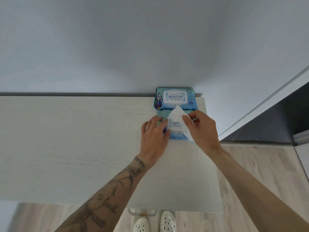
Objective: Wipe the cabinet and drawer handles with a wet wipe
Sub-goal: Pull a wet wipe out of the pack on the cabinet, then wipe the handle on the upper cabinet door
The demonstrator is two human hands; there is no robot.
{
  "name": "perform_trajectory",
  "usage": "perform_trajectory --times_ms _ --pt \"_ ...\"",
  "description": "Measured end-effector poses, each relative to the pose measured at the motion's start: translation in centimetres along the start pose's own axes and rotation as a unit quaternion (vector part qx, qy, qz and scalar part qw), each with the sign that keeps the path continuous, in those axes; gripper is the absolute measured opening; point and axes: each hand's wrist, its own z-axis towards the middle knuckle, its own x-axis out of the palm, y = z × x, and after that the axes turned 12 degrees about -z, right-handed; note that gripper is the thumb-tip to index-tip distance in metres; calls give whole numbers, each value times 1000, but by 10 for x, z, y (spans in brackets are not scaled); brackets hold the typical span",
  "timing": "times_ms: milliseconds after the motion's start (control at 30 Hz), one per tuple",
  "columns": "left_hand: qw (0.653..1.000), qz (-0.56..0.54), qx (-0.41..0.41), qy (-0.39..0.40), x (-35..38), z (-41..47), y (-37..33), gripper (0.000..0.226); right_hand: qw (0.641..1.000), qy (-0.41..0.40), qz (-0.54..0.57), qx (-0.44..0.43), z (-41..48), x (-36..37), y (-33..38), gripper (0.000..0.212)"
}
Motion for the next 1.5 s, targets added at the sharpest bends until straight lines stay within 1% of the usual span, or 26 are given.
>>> perform_trajectory --times_ms 67,133,233,300,367,500,600,733,800,900,1033,1133,1367,1433,1500 --pt "1000 8 3 -16 -18 -18 8 42 1000 5 5 -10 -11 -1 8 18" --pt "999 22 3 -31 -37 -38 15 43 1000 -7 10 -18 -26 -3 17 17" --pt "998 35 11 -41 -64 -69 21 43 999 -22 33 -11 -55 -7 33 6" --pt "998 53 19 -41 -80 -92 25 43 999 -28 36 -15 -79 -6 45 4" --pt "996 70 23 -40 -96 -116 32 45 998 -39 42 -24 -105 -4 58 6" --pt "994 93 36 -39 -125 -166 49 47 997 -50 56 -28 -168 0 81 18" --pt "994 92 45 -36 -141 -209 63 47 996 -73 51 -26 -223 5 93 11" --pt "993 96 61 -12 -150 -265 78 46 995 -92 47 2 -296 14 104 16" --pt "992 103 67 -7 -151 -287 84 46 994 -98 47 18 -327 20 104 11" --pt "992 110 66 0 -146 -305 94 48 994 -101 41 33 -361 29 96 9" --pt "989 131 73 -1 -134 -310 107 49 993 -103 39 51 -382 44 77 15" --pt "985 144 93 -18 -123 -304 116 50 991 -116 29 56 -385 59 55 8" --pt "971 155 145 -109 -78 -278 156 47 985 -160 55 43 -374 103 18 12" --pt "962 159 177 -138 -64 -275 174 46 981 -175 65 42 -370 118 8 13" --pt "944 162 220 -184 -51 -269 191 46 978 -188 78 33 -362 130 2 17"
